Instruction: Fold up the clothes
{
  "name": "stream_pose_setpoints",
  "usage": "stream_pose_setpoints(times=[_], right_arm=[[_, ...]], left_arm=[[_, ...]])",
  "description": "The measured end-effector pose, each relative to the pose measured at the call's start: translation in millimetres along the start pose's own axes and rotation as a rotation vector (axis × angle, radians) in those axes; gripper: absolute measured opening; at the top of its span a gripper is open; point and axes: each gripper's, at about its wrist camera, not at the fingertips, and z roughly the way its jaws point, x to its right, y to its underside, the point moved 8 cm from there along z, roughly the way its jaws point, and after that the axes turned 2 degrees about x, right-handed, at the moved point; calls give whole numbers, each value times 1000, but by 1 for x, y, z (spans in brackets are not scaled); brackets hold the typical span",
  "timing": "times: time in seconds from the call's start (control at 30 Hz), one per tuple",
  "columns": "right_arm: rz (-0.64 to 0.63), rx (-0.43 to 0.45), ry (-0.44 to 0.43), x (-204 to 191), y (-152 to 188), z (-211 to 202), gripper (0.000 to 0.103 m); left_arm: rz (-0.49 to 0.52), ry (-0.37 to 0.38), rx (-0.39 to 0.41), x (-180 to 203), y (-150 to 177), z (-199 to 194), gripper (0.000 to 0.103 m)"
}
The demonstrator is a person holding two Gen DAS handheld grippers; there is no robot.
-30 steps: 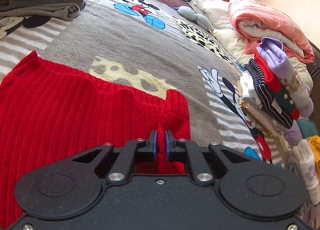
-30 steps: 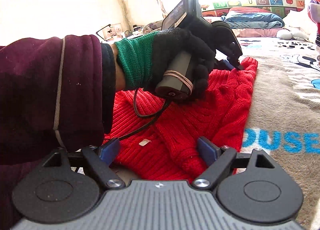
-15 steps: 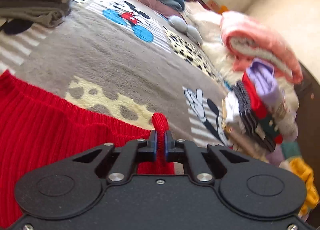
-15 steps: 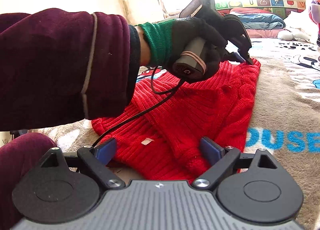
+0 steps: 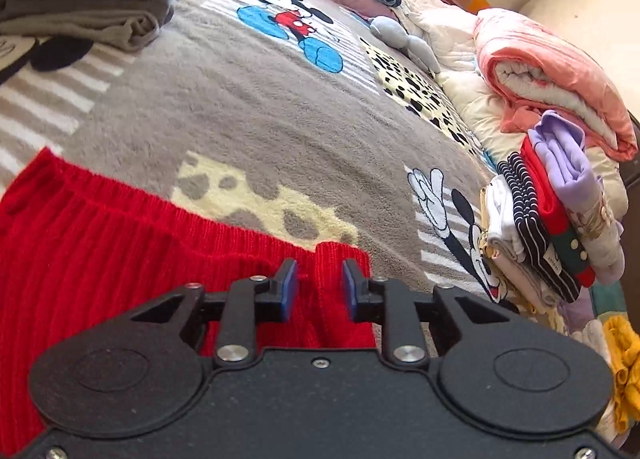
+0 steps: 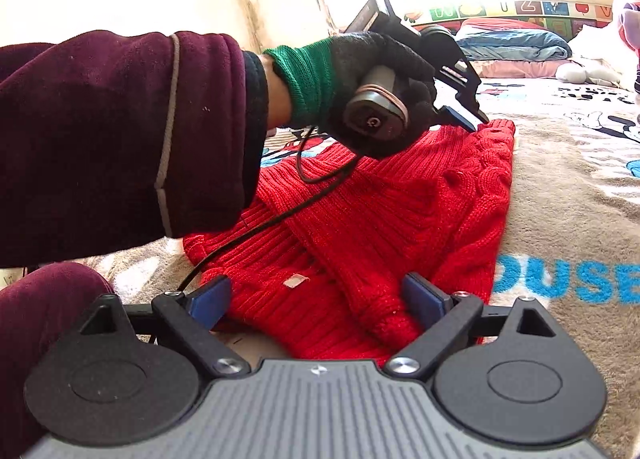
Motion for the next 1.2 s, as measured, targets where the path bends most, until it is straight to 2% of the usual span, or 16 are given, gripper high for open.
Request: stream_pose_setpoints(times=[0.1, 0.13, 0.23, 0.3, 0.4, 0.43, 0.53, 0.63, 0.73, 0.83, 0.97, 1.1, 1.2], right_arm=[[-3, 0, 0, 2, -4, 4, 93], [-3, 0, -1, 2, -4, 5, 93], [-6, 0, -2, 2, -3, 6, 94], [-5, 2, -4, 0, -2, 5, 95], [-9, 2, -6, 0, -3, 6, 95], [-9, 3, -8, 1, -4, 8, 95], [-16, 1, -7, 0, -3, 9, 96], [-22, 0, -3, 1, -7, 13, 97], [-25, 7, -2, 0, -8, 11, 97], [-31, 19, -2, -2, -10, 6, 96], [-57, 46, 4, -9, -16, -8, 94], [-84, 108, 27, -14, -26, -30, 93], [-54, 152, 60, -2, -37, -42, 92]], left_arm=[[95, 64, 39, 19, 1, -3, 21], [124, 57, 40, 22, 4, 0, 22], [194, -72, 3, 16, 18, 24, 21], [185, -88, 7, 11, 16, 31, 22], [146, -103, 25, 10, 6, 21, 22], [137, -97, 39, 10, 5, 13, 25], [128, -84, 76, 4, 11, -21, 25], [64, -70, 104, -10, 27, -61, 32], [-29, -40, 126, -28, 51, -102, 39], [-83, -28, 169, -39, 78, -146, 39], [-134, -3, 213, -50, 110, -193, 45], [-110, -64, 225, -59, 129, -220, 45], [-118, -112, 231, -71, 135, -228, 46]])
